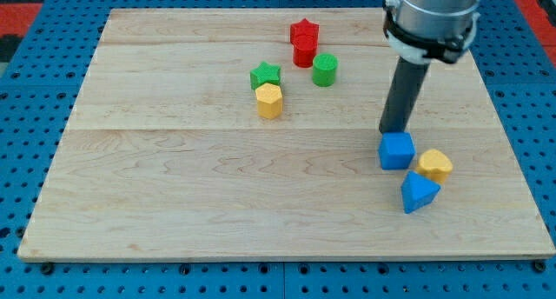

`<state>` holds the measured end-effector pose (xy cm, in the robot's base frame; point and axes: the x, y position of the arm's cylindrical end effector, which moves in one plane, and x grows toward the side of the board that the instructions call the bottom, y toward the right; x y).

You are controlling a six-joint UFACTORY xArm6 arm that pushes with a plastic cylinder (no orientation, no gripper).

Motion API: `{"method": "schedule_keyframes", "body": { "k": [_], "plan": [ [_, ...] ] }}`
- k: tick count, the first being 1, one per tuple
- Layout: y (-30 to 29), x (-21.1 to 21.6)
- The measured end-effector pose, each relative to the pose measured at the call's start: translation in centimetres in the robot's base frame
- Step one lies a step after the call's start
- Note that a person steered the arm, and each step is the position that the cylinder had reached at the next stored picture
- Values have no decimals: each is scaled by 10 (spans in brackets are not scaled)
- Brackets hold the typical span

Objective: Slide both the circle diagonal to each other

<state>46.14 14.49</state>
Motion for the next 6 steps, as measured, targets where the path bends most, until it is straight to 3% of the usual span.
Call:
{"method": "schedule_keyframes", "body": {
  "k": [2,3,5,6],
  "plan": [
    [-7,29],
    [-2,7],
    [32,-89],
    [15,-132]
  ]
}}
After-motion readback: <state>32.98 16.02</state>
